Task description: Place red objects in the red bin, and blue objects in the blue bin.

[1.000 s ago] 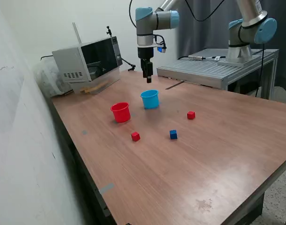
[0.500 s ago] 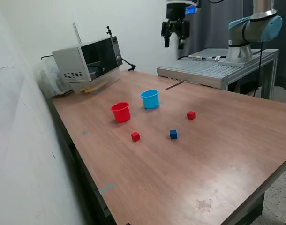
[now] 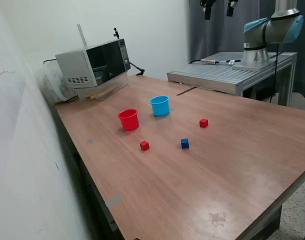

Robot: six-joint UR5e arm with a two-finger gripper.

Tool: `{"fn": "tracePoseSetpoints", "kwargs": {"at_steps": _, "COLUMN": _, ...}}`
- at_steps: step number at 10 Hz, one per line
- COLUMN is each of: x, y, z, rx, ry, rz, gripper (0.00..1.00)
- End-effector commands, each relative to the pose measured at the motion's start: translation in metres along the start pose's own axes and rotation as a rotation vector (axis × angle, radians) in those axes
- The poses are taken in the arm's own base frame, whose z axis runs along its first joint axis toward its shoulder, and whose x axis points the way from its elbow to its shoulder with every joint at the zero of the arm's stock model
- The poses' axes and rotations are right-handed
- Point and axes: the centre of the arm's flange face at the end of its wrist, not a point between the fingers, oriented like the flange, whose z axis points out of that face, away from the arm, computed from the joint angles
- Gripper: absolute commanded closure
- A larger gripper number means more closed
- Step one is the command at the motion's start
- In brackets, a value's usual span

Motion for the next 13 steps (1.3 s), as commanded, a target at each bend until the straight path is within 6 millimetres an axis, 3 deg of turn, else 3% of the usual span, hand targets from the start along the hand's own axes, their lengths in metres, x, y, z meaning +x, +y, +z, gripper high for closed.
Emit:
{"fn": "tracePoseSetpoints", "kwargs": {"at_steps": 1, "x": 0.033, "y": 0.048, "z": 0.001, "rx": -0.035, "ry": 0.022, "rz": 0.177, "gripper": 0.00}}
{"fn": "tracePoseSetpoints", "kwargs": {"at_steps": 3, "x": 0.045, "y": 0.094, "z": 0.051, "rx": -0.020, "ry": 0.014, "rz": 0.279, "gripper": 0.00}}
{"fn": "tracePoseSetpoints", "kwargs": {"at_steps": 4, "x": 0.049, "y": 0.105, "z": 0.096, "rx": 0.000, "ry": 0.001, "rz": 0.287, "gripper": 0.00}}
{"fn": "tracePoseSetpoints", "kwargs": {"at_steps": 5, "x": 0.048, "y": 0.111, "z": 0.164, "rx": 0.039, "ry": -0.019, "rz": 0.294, "gripper": 0.00}}
{"fn": "tracePoseSetpoints", "kwargs": {"at_steps": 7, "x": 0.051, "y": 0.115, "z": 0.239, "rx": 0.043, "ry": -0.022, "rz": 0.312, "gripper": 0.00}}
{"fn": "tracePoseSetpoints", "kwargs": {"at_steps": 9, "x": 0.037, "y": 0.114, "z": 0.307, "rx": 0.103, "ry": -0.054, "rz": 0.333, "gripper": 0.00}}
{"fn": "tracePoseSetpoints", "kwargs": {"at_steps": 11, "x": 0.038, "y": 0.116, "z": 0.349, "rx": 0.127, "ry": -0.066, "rz": 0.334, "gripper": 0.00}}
{"fn": "tracePoseSetpoints", "kwargs": {"at_steps": 13, "x": 0.025, "y": 0.120, "z": 0.388, "rx": 0.148, "ry": -0.091, "rz": 0.350, "gripper": 0.00}}
